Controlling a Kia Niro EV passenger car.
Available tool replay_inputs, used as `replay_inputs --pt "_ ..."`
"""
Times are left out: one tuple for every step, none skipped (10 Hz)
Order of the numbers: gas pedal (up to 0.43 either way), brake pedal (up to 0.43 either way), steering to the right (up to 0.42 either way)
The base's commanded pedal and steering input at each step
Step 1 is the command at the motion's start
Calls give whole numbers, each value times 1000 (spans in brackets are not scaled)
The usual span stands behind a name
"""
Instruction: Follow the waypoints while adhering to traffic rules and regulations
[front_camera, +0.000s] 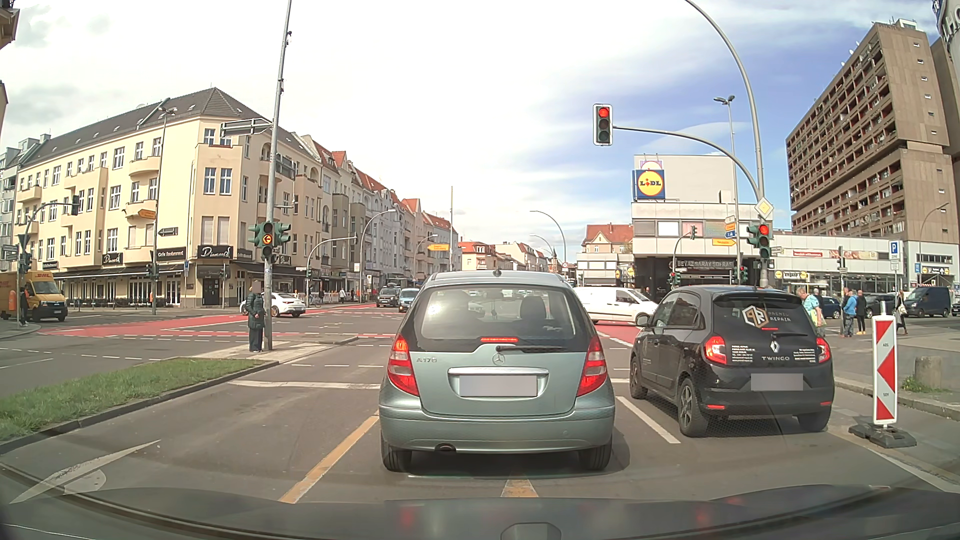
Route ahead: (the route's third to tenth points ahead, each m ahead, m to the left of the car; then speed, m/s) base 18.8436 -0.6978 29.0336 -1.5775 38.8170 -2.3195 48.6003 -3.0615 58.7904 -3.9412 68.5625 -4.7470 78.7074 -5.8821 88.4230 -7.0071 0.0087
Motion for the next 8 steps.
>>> replay_inputs --pt "0 396 -2" --pt "0 396 -2" --pt "0 396 -2" --pt "0 396 -2" --pt "0 396 -2" --pt "0 396 -2" --pt "0 396 -2" --pt "0 396 -2"
